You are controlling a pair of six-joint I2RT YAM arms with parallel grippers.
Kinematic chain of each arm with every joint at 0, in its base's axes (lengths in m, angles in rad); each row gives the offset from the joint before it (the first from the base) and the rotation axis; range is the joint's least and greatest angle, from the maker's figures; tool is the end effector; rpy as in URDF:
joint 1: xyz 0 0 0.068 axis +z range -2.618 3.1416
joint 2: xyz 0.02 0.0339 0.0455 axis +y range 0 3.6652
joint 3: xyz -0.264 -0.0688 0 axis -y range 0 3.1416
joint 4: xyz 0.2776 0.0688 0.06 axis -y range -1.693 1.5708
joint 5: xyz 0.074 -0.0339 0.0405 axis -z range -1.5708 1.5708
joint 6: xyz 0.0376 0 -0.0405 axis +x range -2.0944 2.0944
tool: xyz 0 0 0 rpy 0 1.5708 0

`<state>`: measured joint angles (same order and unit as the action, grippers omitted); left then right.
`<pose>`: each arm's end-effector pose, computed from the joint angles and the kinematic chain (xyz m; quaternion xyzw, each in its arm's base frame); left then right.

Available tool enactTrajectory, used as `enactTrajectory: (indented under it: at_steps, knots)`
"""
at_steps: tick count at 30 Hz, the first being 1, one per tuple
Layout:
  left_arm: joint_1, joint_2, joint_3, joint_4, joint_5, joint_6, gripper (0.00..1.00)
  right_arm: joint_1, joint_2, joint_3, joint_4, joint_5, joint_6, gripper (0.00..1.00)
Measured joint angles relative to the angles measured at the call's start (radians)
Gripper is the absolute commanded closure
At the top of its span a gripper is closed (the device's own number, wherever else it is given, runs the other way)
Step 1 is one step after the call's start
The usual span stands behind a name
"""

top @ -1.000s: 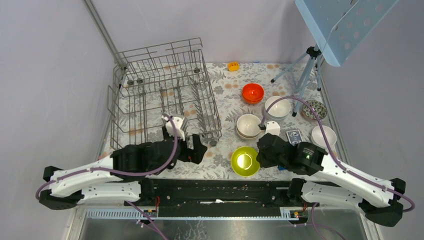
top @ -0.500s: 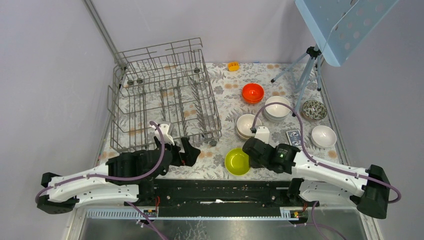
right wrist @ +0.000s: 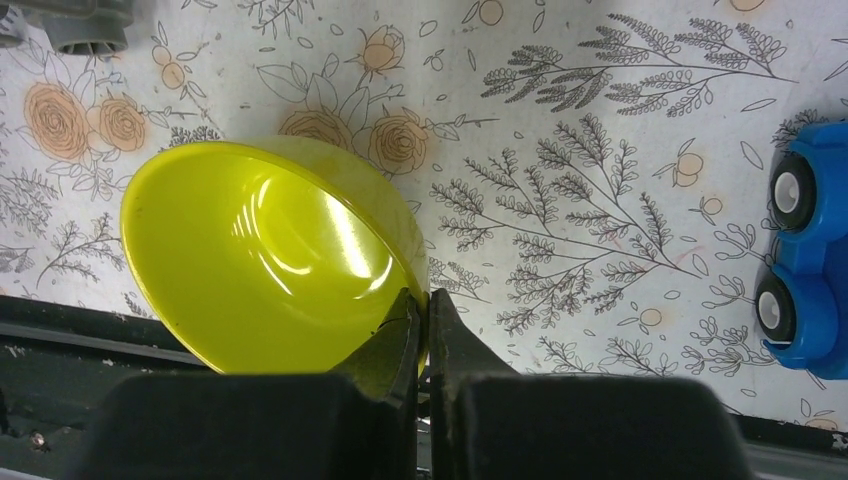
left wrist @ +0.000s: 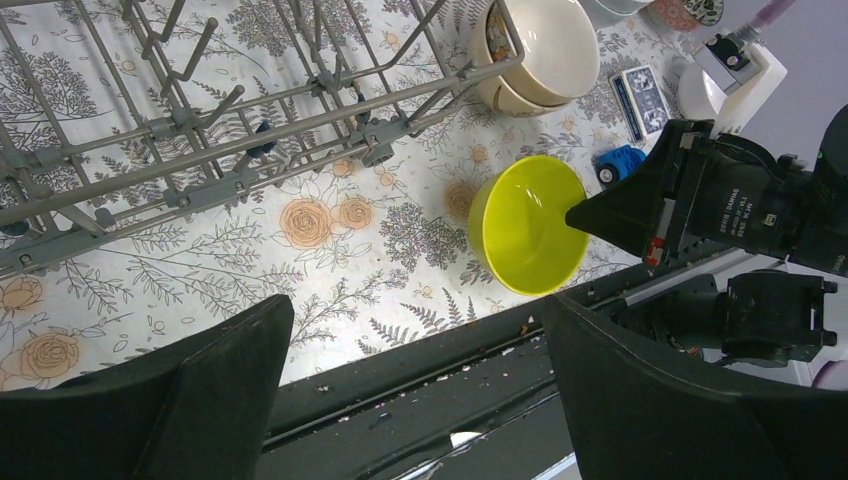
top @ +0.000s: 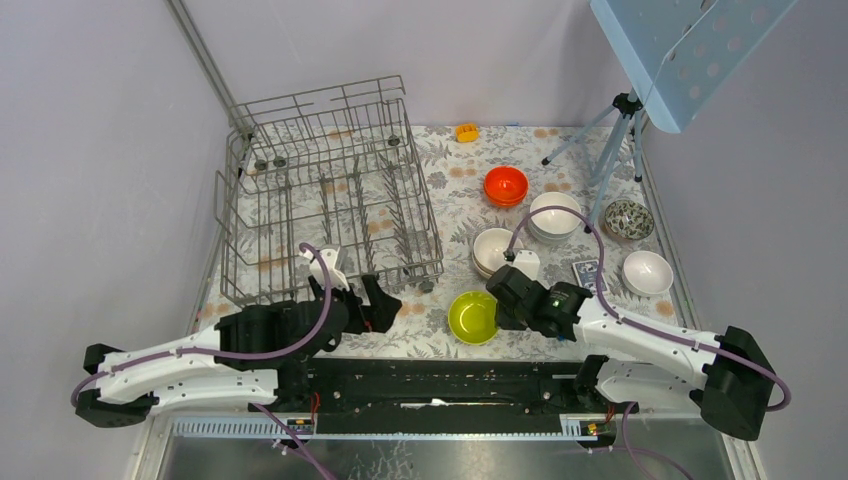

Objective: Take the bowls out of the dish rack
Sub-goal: Place the bowl at the center of the board.

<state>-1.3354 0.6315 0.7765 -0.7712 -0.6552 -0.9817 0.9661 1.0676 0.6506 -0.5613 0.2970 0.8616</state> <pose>0.0589 -0.1474 0.3080 0.0042 0.8558 -0.2798 0.4351 0.1411 0.1848 0.1960 -0.0063 0.9469 0.1422 0.2884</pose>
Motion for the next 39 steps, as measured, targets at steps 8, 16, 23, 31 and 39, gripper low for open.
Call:
enactTrajectory:
  at_steps: [8,16,23,31,39]
  knots:
    - [0.000,-0.023,0.000,-0.001,0.000,-0.023,0.01,-0.037,0.000,-0.011,0.022,-0.013,-0.001,1.00]
    - [0.000,-0.031,0.001,-0.077,-0.019,-0.062,0.01,-0.062,0.009,-0.003,0.014,-0.029,-0.022,1.00]
    - [0.000,-0.136,0.007,-0.162,-0.078,-0.092,0.01,-0.079,0.055,0.046,-0.003,-0.040,-0.056,1.00]
    - [0.000,-0.182,0.006,-0.176,-0.094,-0.115,0.01,-0.109,0.103,0.055,0.000,-0.126,-0.069,1.00]
    - [0.000,-0.169,-0.010,-0.175,-0.094,-0.119,0.01,-0.114,0.105,0.053,0.025,-0.161,-0.069,0.95]
